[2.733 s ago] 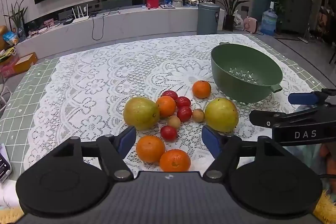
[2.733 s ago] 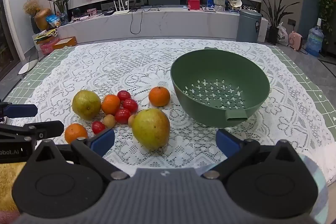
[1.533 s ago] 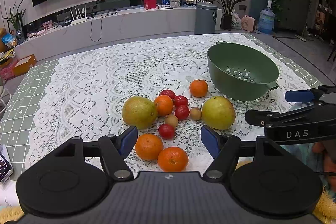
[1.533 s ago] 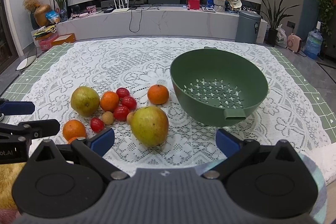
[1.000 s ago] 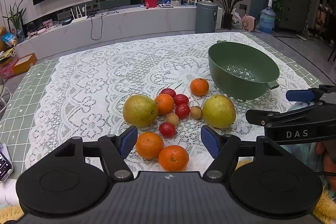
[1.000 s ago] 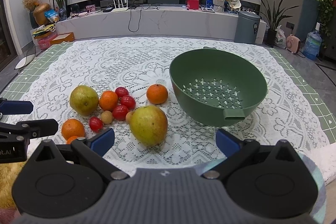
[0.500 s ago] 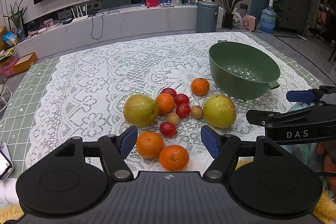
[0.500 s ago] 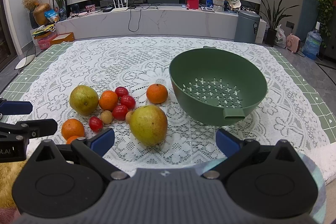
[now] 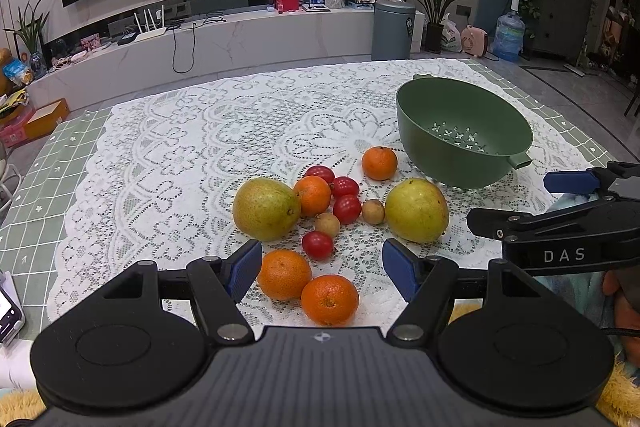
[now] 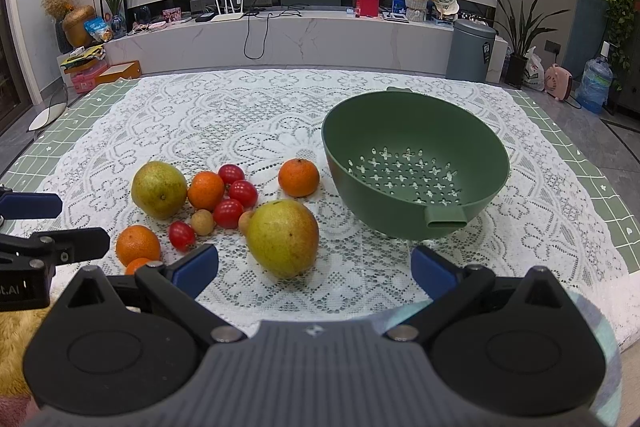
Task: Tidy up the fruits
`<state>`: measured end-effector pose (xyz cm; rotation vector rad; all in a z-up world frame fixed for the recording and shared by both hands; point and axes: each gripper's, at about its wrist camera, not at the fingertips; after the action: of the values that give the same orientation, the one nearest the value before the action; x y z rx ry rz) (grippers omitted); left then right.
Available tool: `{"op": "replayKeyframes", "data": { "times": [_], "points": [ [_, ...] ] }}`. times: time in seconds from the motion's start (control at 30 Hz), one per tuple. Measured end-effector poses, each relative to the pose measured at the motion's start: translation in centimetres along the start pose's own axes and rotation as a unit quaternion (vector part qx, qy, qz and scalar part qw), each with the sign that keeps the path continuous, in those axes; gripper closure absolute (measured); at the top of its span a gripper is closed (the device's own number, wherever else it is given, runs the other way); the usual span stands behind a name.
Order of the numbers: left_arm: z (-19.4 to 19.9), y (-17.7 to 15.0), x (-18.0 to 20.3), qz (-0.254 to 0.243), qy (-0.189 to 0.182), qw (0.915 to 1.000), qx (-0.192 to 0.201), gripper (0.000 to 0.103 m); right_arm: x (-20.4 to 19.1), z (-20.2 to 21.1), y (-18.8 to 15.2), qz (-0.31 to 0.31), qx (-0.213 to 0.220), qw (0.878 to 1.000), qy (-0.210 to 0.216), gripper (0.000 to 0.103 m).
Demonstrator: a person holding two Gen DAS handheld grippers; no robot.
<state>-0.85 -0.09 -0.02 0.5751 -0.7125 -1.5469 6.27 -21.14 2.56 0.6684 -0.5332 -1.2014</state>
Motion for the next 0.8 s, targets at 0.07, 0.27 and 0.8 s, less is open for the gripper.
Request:
{"op": "replayKeyframes", "data": {
  "times": [0.07, 0.27, 0.8],
  "points": [
    [0.0, 0.0, 0.0, 0.000, 0.000, 1.0000, 0.000, 0.022, 0.0, 0.0, 0.0, 0.000, 0.000, 1.000, 0.000, 0.004],
    [0.0, 0.0, 0.0, 0.000, 0.000, 1.0000, 0.000, 0.022, 0.0, 0.0, 0.0, 0.000, 0.000, 1.000, 0.000, 0.004],
    [-0.6, 1.1, -1.8, 0.041, -0.010, 0.9991, -0.008, 0.028, -0.1, -1.1, -0.2, -0.001, -0.010, 0.999, 0.031, 0.004]
  ]
}}
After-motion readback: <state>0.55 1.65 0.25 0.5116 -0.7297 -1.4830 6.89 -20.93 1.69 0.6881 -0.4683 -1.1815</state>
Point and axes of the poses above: each gripper's, at about its wrist camera, not at the fingertips, and z roughly against the way its jaws point, x to its right, y to its top, and after that the axes turned 5 degrees about -y, right-handed
